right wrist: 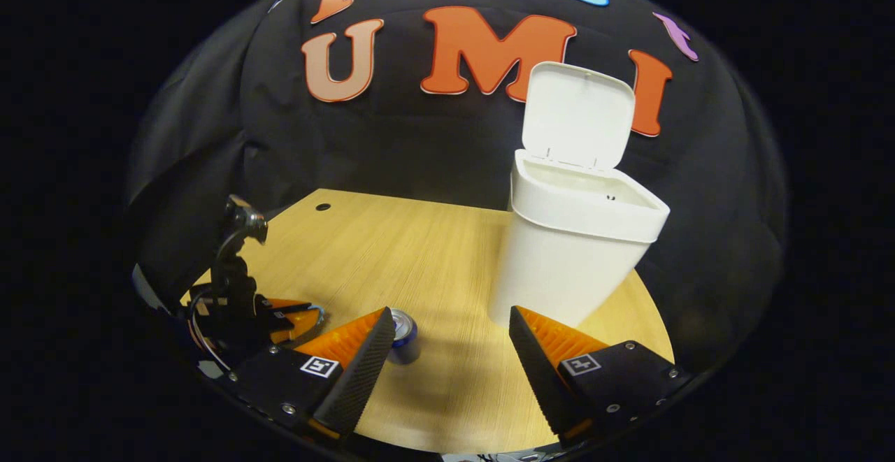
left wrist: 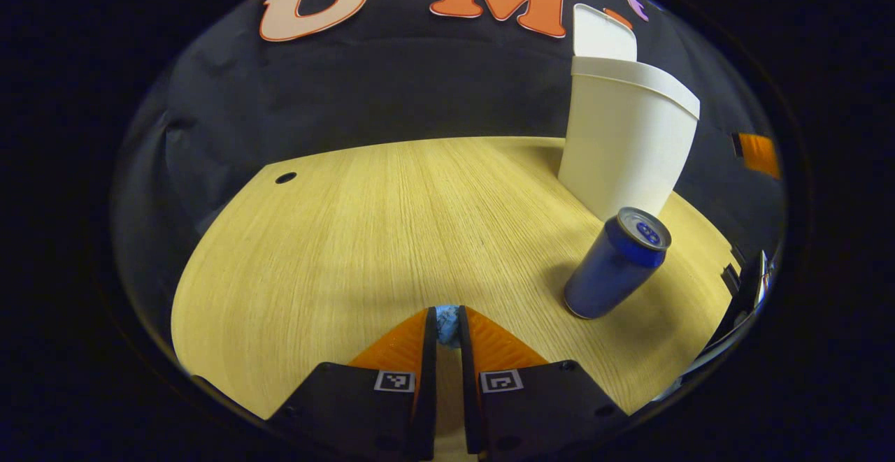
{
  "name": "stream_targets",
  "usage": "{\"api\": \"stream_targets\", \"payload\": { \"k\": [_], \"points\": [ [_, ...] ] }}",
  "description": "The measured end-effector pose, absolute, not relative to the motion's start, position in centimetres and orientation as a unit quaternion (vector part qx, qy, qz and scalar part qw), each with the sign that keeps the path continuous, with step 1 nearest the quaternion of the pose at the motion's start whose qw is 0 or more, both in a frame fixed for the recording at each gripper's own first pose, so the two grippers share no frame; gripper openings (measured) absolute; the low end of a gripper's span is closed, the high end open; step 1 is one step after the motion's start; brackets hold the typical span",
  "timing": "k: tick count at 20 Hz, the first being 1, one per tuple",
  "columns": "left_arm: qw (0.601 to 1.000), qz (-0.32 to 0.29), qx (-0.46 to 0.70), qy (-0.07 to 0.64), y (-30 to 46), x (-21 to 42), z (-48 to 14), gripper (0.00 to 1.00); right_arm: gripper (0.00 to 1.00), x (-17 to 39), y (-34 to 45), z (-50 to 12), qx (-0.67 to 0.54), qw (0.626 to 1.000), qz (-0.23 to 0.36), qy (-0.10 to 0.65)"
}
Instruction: Press the lid of the desktop garbage bin to open it, pick up the crumpled paper on the desktop and throw it into the bin, then pick up the pop can on the desktop and drop it into the bin, and finally close the garbage bin lid.
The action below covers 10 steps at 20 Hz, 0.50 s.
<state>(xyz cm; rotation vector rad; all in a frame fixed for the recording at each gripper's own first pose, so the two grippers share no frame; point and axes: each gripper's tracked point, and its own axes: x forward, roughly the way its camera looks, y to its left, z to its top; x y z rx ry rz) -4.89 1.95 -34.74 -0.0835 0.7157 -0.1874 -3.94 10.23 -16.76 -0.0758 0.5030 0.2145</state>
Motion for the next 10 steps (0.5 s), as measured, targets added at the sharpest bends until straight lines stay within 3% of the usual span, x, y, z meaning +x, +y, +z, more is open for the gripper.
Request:
{"api": "stream_targets", "payload": {
  "k": [10],
  "points": [
    [0.941,-0.058,-0.052,0.331,5.1,-4.3,-26.4,0.20,1.00,-3.6,13.4,-22.2,-0.047,0.940,0.192,0.279]
  ]
}}
